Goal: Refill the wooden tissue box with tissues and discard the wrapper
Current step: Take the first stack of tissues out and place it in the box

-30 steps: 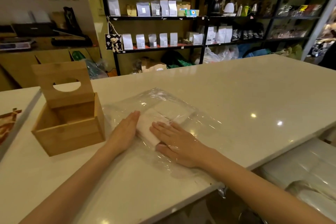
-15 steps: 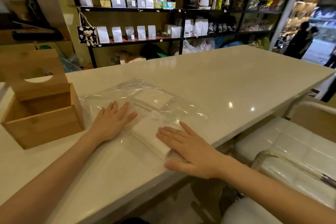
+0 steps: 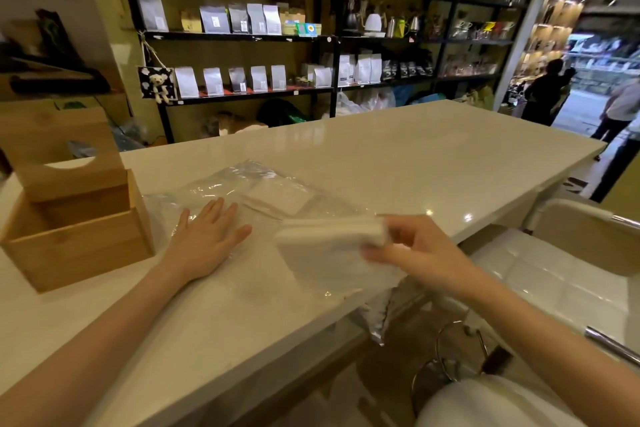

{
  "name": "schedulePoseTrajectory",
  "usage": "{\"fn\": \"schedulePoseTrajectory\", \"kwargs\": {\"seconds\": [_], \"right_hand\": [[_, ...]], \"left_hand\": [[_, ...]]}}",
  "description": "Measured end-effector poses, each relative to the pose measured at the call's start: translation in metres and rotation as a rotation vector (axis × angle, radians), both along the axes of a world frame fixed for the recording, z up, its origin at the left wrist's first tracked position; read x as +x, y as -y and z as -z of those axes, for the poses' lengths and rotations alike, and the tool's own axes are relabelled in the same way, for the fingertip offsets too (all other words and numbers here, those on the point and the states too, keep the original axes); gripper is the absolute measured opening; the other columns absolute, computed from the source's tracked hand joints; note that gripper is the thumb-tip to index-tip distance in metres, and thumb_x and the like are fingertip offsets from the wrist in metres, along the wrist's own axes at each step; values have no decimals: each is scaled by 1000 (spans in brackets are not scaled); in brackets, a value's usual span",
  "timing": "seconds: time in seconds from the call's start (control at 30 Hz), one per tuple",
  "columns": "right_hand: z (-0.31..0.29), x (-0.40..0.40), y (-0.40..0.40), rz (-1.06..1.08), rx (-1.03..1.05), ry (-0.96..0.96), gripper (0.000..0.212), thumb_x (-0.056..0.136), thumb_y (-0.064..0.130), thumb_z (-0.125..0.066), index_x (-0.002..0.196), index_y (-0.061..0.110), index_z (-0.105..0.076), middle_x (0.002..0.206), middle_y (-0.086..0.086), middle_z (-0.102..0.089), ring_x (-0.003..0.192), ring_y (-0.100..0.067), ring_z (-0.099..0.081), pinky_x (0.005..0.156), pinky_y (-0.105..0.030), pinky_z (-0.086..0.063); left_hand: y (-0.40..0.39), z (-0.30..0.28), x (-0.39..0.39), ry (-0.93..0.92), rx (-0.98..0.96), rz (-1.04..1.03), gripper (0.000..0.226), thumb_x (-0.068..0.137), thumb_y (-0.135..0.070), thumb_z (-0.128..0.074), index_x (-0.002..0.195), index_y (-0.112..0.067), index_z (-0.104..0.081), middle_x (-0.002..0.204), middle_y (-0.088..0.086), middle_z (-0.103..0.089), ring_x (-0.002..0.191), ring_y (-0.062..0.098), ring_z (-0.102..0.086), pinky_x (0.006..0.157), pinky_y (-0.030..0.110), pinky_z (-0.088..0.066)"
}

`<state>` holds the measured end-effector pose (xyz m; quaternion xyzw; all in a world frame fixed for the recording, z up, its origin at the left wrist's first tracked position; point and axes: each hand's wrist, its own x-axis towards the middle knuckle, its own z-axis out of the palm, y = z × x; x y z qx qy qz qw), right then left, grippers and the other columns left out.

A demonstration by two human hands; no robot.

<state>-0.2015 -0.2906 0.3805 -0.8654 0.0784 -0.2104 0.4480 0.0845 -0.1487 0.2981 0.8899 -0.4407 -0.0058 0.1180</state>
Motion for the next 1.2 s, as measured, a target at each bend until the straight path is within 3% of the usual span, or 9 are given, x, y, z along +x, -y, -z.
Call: {"fn": "schedulePoseTrajectory", "kwargs": {"seconds": [0.1, 0.17, 0.27, 0.37, 0.57, 0.7, 0.87, 1.1, 1.2], "right_hand": [[-21, 16, 18, 12, 439, 41, 21, 68, 12, -68, 88, 17, -70, 79, 8, -74, 79, -9, -69, 66, -17, -56], [-25, 34, 23, -23, 724, 27, 38, 63, 11, -67, 100, 5, -65, 91, -4, -71, 84, -19, -67, 64, -24, -58], [-24, 62, 20, -81, 928, -59, 55, 66, 17, -59, 119, 3, -56, 101, -10, -67, 88, -22, -67, 64, -29, -60], [-21, 93, 13, -189, 1037, -150, 43, 67, 15, -57, 109, 9, -62, 88, -5, -73, 75, -18, -71, 60, -29, -59], [-18, 155, -1, -300, 1109, -294, 51, 67, 15, -58, 117, 12, -57, 76, -4, -73, 64, -17, -71, 51, -27, -57], [-19, 193, -10, -408, 1088, -396, 56, 68, 17, -59, 123, 10, -55, 84, -6, -74, 69, -18, -72, 53, -27, -57], [-26, 240, -30, -525, 1060, -506, 58, 69, 17, -58, 126, 8, -51, 100, -11, -66, 75, -21, -70, 57, -30, -60], [-36, 294, -69, -481, 736, -509, 20, 90, 16, -52, 108, 9, -57, 89, -7, -65, 72, -16, -67, 49, -27, -56], [-36, 310, -80, -411, 597, -476, 25, 86, 17, -59, 109, 7, -59, 96, -8, -68, 81, -18, -68, 53, -27, -57]], "left_hand": [[-4, -3, -3, -3, -84, 23, 91, 67, -70, -5, 144, -24, -19, 157, 2, -10, 144, 13, -5, 116, 44, 3], [-6, -10, -11, -162, -312, 43, 82, 71, -65, -12, 138, -23, -34, 154, 3, -23, 143, 17, -16, 116, 42, -4], [-8, -44, -40, -821, -891, 36, 50, 78, -54, -36, 112, -25, -59, 133, 4, -53, 129, 24, -43, 111, 38, -25], [-17, -81, -54, -1280, -914, 105, 64, 72, -56, -44, 117, -13, -58, 120, 7, -63, 114, 24, -56, 103, 40, -37], [-47, -104, -38, -1283, -859, -143, 28, 64, -22, -69, 91, -14, -63, 78, 2, -76, 79, 18, -70, 77, 33, -57], [-72, -104, -22, -1335, -799, -289, 43, 55, -21, -71, 96, -11, -62, 79, 4, -76, 77, 17, -71, 71, 31, -58], [-101, -114, -1, -1135, -781, -449, 43, 56, -30, -71, 95, -15, -66, 88, 2, -75, 93, 21, -67, 81, 34, -55], [-140, -125, 39, -855, -758, -681, 24, 72, -35, -70, 85, -21, -54, 85, 1, -66, 81, 17, -63, 67, 28, -52], [-149, -123, 60, -812, -653, -739, 57, 70, -42, -70, 118, -18, -50, 96, 2, -62, 86, 21, -63, 71, 31, -55]]}}
